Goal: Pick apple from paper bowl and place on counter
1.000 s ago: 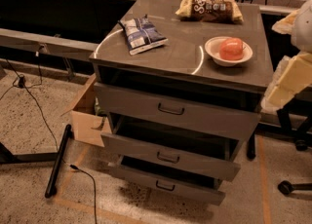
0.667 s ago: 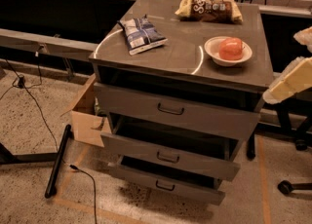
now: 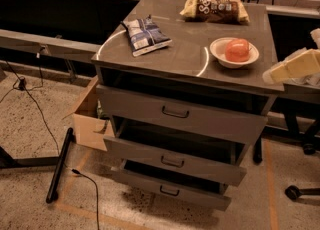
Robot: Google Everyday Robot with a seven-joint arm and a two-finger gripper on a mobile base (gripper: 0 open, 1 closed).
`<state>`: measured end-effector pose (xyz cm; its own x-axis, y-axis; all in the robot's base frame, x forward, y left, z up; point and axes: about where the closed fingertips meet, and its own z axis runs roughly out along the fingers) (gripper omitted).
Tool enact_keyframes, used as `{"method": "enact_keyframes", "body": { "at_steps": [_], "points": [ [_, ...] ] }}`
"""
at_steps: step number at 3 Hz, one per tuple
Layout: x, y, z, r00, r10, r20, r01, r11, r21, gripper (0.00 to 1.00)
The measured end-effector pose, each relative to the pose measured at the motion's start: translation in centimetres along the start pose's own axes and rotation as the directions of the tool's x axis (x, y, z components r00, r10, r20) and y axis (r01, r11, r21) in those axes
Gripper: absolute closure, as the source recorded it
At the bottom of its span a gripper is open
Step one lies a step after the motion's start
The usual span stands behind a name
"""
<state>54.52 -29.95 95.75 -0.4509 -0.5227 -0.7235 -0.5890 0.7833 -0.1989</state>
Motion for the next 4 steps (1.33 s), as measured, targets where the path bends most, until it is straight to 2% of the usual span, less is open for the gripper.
{"method": "enact_keyframes", "body": {
  "at_steps": [1, 2, 3, 4],
  "points": [
    [0.0, 0.0, 0.0, 1.000, 0.000, 0.001, 0.000, 1.0000, 0.000, 0.00],
    [-2.4, -0.2, 2.2, 0.998, 0.012, 0.058, -0.012, 0.9999, 0.007, 0.00],
    [-3.8, -1.6, 4.8, 0.987, 0.094, 0.127, -0.096, 0.9954, 0.006, 0.00],
    [-4.5, -2.5, 7.6, 0.974, 0.149, 0.172, -0.147, 0.9889, -0.020, 0.00]
  ]
}}
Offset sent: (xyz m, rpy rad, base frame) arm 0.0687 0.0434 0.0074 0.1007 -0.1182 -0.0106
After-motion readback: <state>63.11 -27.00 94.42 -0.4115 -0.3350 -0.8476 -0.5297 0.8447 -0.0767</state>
